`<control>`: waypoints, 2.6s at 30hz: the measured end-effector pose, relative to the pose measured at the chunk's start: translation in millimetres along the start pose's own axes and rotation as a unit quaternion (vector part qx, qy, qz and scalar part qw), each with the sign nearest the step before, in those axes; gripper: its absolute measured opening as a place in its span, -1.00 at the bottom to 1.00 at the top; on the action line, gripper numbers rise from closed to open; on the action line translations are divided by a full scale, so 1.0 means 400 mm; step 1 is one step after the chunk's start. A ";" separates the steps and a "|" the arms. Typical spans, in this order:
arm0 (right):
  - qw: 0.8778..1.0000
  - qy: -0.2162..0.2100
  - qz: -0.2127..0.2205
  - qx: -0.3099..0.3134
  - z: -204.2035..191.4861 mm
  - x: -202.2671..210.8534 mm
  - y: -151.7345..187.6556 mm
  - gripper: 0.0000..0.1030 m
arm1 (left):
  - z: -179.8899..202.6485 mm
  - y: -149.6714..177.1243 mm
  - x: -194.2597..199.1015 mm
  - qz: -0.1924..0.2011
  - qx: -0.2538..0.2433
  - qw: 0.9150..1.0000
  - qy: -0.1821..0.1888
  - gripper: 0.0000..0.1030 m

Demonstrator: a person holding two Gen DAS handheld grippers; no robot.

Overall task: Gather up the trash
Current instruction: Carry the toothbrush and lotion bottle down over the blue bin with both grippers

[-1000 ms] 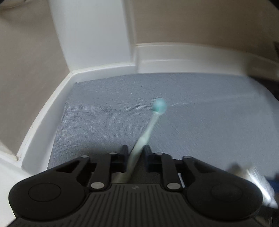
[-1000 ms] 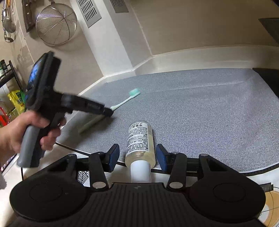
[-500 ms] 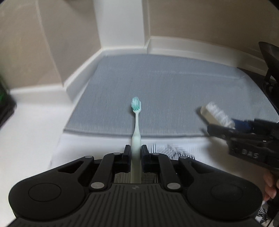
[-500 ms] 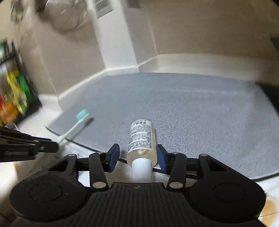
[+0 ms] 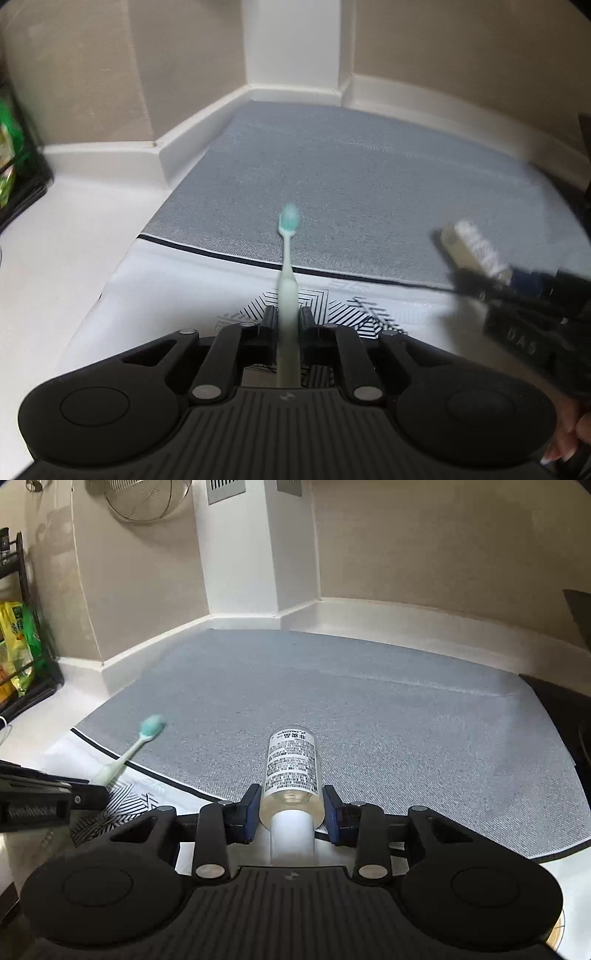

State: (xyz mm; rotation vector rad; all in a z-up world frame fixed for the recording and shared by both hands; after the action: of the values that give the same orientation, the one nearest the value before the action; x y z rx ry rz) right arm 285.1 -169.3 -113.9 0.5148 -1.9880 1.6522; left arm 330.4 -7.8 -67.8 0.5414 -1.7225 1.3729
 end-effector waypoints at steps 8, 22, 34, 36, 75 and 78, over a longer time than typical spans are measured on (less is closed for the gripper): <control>0.995 -0.063 0.001 -0.078 0.044 0.066 0.029 -0.28 | 0.010 0.047 0.153 0.060 0.019 0.998 0.010 -0.76; 0.998 -0.046 0.029 -0.029 0.015 0.171 0.073 -0.28 | 0.004 0.232 0.405 0.106 0.065 0.992 -0.010 -0.76; 0.997 -0.056 0.047 -0.012 0.001 0.255 0.092 -0.28 | -0.027 0.369 0.541 0.116 0.098 0.988 -0.003 -0.76; 0.997 -0.057 0.053 -0.008 0.001 0.271 0.089 -0.28 | -0.035 0.388 0.561 0.118 0.106 0.987 -0.005 -0.76; 0.952 -0.208 -0.186 0.128 -0.225 0.321 0.562 -0.28 | -0.089 0.853 0.323 -0.092 0.144 0.985 0.001 -0.76; 0.947 -0.197 -0.221 0.127 -0.224 0.269 0.607 -0.28 | -0.088 0.876 0.272 -0.112 0.147 0.983 0.005 -0.76</control>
State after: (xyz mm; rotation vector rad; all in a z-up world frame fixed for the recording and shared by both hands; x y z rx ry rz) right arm 70.0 -32.0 -229.8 1.3714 -1.7345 1.6037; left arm 15.9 150.1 -177.8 0.8633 -1.4098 1.4693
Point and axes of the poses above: each gripper's, at about its wrist camera, not at the fingertips, and x roughly against the way its jaws point, z to its right, y to its underside, the point moved 5 cm from there along -x, roughly the way its jaws point, and after that the axes turned 5 degrees about -z, right-handed, at the moved point
